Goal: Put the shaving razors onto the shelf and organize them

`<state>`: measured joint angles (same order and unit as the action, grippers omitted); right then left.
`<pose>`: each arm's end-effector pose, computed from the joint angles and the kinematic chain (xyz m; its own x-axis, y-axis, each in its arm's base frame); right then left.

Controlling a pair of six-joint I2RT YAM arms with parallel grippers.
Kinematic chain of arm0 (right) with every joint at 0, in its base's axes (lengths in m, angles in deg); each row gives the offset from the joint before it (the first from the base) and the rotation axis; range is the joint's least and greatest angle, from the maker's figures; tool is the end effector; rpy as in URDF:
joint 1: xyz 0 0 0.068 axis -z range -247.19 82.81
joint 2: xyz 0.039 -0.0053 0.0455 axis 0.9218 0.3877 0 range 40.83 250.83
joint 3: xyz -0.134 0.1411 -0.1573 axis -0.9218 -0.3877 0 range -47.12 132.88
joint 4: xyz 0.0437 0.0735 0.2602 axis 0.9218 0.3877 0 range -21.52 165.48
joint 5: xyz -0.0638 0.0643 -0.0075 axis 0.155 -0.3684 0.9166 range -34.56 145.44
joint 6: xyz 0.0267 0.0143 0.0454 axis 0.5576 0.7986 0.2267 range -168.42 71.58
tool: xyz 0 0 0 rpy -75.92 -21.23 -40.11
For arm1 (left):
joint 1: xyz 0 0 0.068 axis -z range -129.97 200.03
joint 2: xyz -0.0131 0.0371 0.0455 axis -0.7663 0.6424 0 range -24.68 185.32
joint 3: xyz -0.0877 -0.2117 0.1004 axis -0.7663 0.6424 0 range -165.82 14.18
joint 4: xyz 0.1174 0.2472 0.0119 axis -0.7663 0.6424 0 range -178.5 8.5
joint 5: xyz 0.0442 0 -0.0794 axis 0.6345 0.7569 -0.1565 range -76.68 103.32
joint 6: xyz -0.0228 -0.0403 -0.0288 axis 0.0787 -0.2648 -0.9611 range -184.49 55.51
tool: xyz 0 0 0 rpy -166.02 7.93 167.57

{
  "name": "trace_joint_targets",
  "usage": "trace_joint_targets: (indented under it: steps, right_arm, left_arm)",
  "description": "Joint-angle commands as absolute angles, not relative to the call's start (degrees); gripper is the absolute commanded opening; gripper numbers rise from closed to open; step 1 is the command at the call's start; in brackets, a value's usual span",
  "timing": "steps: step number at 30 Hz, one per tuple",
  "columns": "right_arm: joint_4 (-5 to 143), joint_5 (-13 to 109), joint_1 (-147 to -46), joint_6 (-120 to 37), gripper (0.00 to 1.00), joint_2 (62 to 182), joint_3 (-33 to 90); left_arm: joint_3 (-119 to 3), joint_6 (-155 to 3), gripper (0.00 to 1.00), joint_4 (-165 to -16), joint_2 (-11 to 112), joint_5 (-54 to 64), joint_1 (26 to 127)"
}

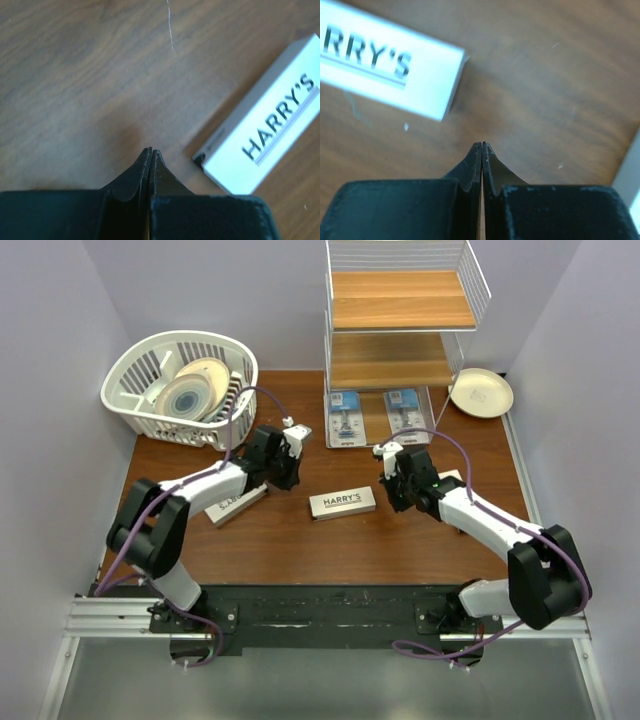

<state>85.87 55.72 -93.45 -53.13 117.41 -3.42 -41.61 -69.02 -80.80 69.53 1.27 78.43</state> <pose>0.2550 0.1256 0.1727 -0.6512 -0.4128 -0.6369 -0.4948 0.8672 -0.0562 0.3072 -0.1747 0.1608 -0.6790 0.2793 -0.6790 0.5405 0.8161 -0.2048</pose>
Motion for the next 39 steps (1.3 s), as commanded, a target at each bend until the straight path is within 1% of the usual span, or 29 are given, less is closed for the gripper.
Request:
trace_joint_targets:
  steps: [1, 3, 6, 13, 15, 20, 25, 29, 39]
  right_arm:
    - [87.9, 47.8, -93.7, -56.0, 0.0, 117.2, -3.0]
    - [87.4, 46.7, -93.7, -55.8, 0.0, 117.8, -2.7]
    - [86.0, 43.8, -94.0, -54.7, 0.0, 119.3, -2.0]
    - [82.8, 42.0, -94.4, -52.0, 0.0, 124.4, -0.4]
    - [80.5, 44.3, -94.5, -50.9, 0.0, 125.7, -0.3]
    - [75.8, 45.2, -94.4, -48.9, 0.0, 128.5, 2.0]
    - [74.9, 45.2, -94.4, -48.8, 0.0, 133.5, 6.5]
    - [74.8, 45.0, -94.4, -48.8, 0.0, 136.5, 10.1]
    - [73.8, 45.0, -95.2, -46.8, 0.0, 140.1, 12.0]
  left_arm:
    - [-48.7, -71.0, 0.0, -87.6, 76.4, 1.4, 78.7]
    - [-50.4, -69.9, 0.0, -87.6, 79.0, -1.4, 79.1]
    - [-50.9, -70.3, 0.0, -87.0, 79.5, -4.3, 79.6]
    - [-41.1, -72.4, 0.0, -89.5, 73.9, -5.3, 82.0]
    - [-39.8, -72.4, 0.0, -89.7, 72.2, -7.1, 82.3]
    - [-36.8, -72.5, 0.0, -91.6, 70.0, -12.3, 83.0]
    - [-36.6, -73.3, 0.0, -94.6, 69.4, -18.6, 84.1]
    - [-37.4, -73.3, 0.0, -96.0, 70.1, -20.2, 85.3]
    - [-40.5, -74.1, 0.0, -96.7, 73.0, -21.1, 86.8]
